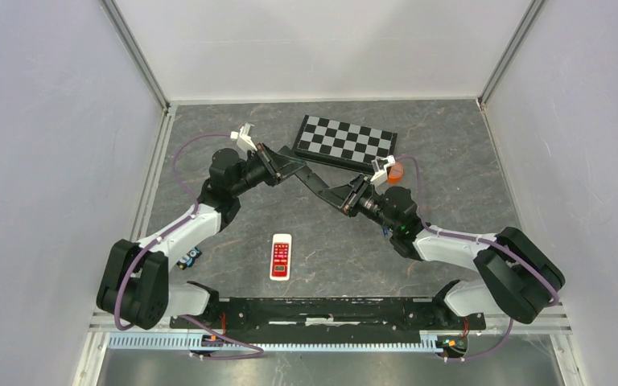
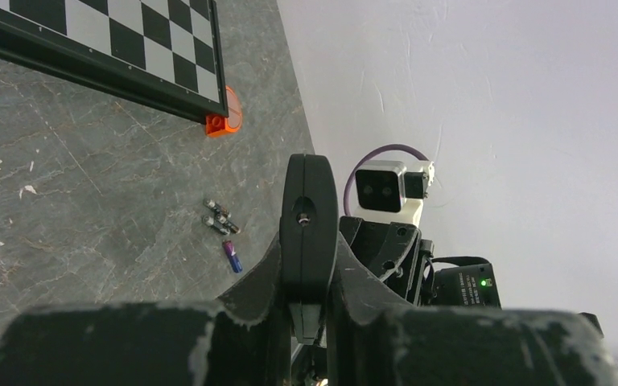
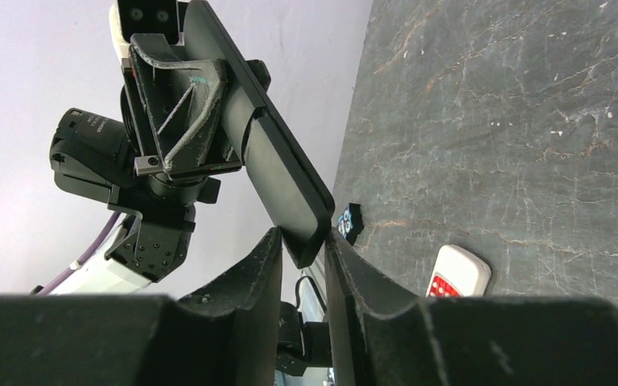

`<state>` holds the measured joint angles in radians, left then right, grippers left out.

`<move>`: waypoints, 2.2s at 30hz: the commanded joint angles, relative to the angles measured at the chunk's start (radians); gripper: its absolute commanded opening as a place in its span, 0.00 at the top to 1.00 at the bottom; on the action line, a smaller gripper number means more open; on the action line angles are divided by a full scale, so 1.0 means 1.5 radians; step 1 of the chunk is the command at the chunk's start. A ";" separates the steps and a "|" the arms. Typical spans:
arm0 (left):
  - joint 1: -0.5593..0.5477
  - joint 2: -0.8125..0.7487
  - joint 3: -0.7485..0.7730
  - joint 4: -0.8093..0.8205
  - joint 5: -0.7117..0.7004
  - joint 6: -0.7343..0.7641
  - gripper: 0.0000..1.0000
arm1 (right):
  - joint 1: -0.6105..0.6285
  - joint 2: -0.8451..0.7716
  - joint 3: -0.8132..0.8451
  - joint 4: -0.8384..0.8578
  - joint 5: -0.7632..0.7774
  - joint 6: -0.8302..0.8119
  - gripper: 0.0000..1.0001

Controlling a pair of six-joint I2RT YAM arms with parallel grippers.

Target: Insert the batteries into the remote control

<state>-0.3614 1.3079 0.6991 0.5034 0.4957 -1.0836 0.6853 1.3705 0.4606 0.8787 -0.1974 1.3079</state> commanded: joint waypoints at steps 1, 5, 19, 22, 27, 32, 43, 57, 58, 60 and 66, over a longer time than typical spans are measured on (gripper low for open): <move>0.004 -0.024 0.001 0.031 -0.001 0.042 0.98 | -0.001 -0.017 0.028 -0.022 0.016 -0.022 0.67; 0.003 -0.028 0.016 -0.009 0.000 0.047 0.98 | -0.001 -0.016 0.024 0.003 0.020 -0.014 0.63; 0.003 -0.023 0.036 -0.084 -0.021 0.067 0.98 | -0.001 -0.020 0.067 -0.042 -0.013 -0.018 0.88; 0.003 -0.018 0.036 -0.085 -0.021 0.065 0.98 | -0.001 -0.022 0.064 -0.033 -0.009 -0.021 0.93; 0.003 -0.016 0.032 -0.096 -0.026 0.070 0.98 | -0.003 -0.015 0.053 0.001 0.000 -0.039 1.00; 0.003 -0.025 0.027 -0.181 -0.098 0.099 0.98 | -0.010 -0.022 0.007 0.046 0.021 -0.043 1.00; 0.003 -0.057 -0.012 -0.215 -0.188 0.122 0.98 | -0.046 -0.037 -0.080 -0.145 0.074 -0.096 1.00; 0.003 -0.084 -0.079 0.032 -0.012 0.125 0.98 | -0.076 -0.014 -0.092 -0.296 0.068 -0.199 0.89; 0.003 -0.080 -0.087 0.057 -0.002 0.118 0.98 | -0.076 -0.020 -0.088 -0.315 0.072 -0.210 0.83; 0.003 -0.073 -0.101 0.109 0.021 0.106 0.98 | -0.076 -0.030 -0.083 -0.340 0.073 -0.234 0.67; 0.003 -0.049 -0.105 0.201 0.088 0.091 0.98 | -0.076 -0.115 -0.057 -0.393 0.075 -0.331 0.34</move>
<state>-0.3557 1.2163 0.5365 0.6216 0.5289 -0.9302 0.5732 1.3014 0.3248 0.3424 -0.1059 0.9508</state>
